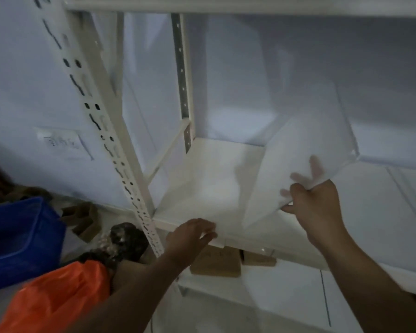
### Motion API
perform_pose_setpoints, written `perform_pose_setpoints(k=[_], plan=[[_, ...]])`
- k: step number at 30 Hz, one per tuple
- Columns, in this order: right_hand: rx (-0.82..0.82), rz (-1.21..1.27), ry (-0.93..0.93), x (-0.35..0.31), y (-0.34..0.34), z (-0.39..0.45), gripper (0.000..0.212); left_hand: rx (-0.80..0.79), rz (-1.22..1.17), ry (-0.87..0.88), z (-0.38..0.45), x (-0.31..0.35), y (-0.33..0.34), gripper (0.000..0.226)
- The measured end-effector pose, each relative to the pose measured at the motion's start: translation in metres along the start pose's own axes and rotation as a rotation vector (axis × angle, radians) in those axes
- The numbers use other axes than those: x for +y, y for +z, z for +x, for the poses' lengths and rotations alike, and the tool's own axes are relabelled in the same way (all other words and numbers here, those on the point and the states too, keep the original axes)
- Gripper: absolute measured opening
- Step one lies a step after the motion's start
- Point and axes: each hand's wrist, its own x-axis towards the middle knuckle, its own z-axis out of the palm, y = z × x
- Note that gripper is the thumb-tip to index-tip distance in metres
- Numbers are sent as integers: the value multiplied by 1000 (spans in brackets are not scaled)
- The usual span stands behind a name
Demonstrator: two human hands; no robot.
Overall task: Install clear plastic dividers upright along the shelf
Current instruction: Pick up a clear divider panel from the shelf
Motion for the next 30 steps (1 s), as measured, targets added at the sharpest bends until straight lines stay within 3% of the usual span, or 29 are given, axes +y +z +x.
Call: perform_pose_setpoints(k=[8, 18, 20, 24, 27, 30], plan=[[-4, -60, -65, -19, 60, -27, 73, 34, -194, 27, 3, -1, -4, 20], [27, -233, -157, -30, 88, -43, 68, -45, -418, -125, 4, 0, -13, 18], [-7, -268, -154, -35, 91, -46, 68, -57, -408, -120, 6, 1, -12, 22], [-69, -377, -137, -45, 100, -50, 66, -118, -267, -46, 12, 31, -16, 69], [-90, -408, -127, -48, 104, -48, 65, -38, -188, 74, 20, 48, -17, 54], [-127, -424, -94, -48, 107, -49, 67, -20, -134, 65, 19, 48, -19, 41]])
